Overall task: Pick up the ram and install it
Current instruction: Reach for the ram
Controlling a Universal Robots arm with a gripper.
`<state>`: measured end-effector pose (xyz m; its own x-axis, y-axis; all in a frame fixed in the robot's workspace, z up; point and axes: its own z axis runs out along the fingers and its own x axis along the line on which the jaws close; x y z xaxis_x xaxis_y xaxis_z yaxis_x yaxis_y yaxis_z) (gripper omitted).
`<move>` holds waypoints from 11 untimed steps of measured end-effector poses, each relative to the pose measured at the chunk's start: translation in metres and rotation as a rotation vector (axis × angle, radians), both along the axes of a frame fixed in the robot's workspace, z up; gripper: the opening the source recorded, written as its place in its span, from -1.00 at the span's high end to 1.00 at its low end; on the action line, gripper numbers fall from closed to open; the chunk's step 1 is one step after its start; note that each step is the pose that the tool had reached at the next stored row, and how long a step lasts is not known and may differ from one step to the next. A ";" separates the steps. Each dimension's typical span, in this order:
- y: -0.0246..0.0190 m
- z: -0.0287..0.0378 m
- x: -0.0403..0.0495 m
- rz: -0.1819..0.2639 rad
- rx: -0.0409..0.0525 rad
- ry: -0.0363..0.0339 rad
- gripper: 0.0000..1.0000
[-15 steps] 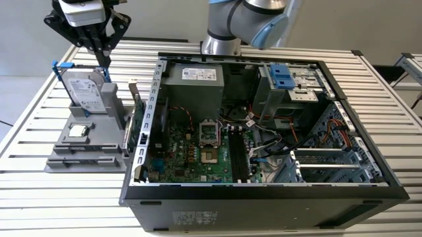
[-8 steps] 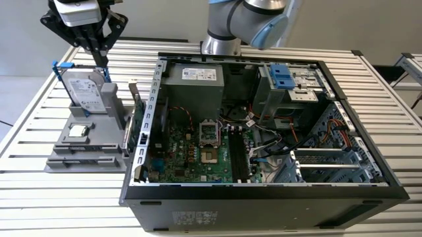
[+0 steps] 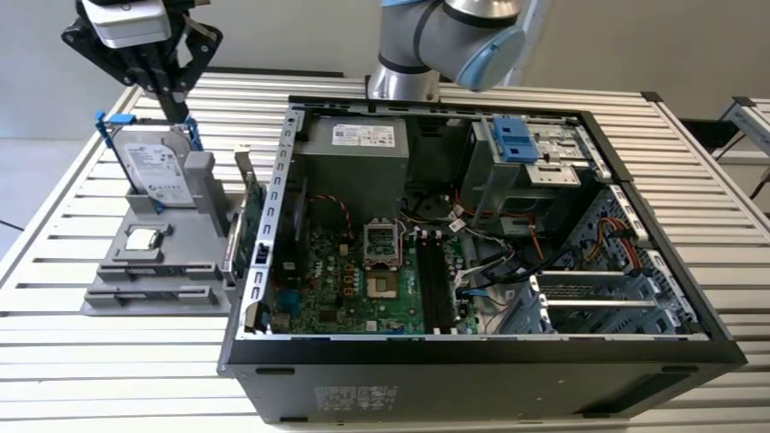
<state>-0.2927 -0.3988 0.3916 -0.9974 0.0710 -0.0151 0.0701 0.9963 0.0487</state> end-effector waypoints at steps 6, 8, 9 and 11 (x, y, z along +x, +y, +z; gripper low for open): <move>0.0000 -0.0001 -0.0062 0.000 0.0000 0.0000 1.00; 0.0000 -0.0002 -0.0081 0.000 0.0001 0.0000 1.00; 0.0000 -0.0001 -0.0090 0.000 0.0000 0.0000 1.00; 0.0000 -0.0002 -0.0104 0.000 0.0000 0.0000 1.00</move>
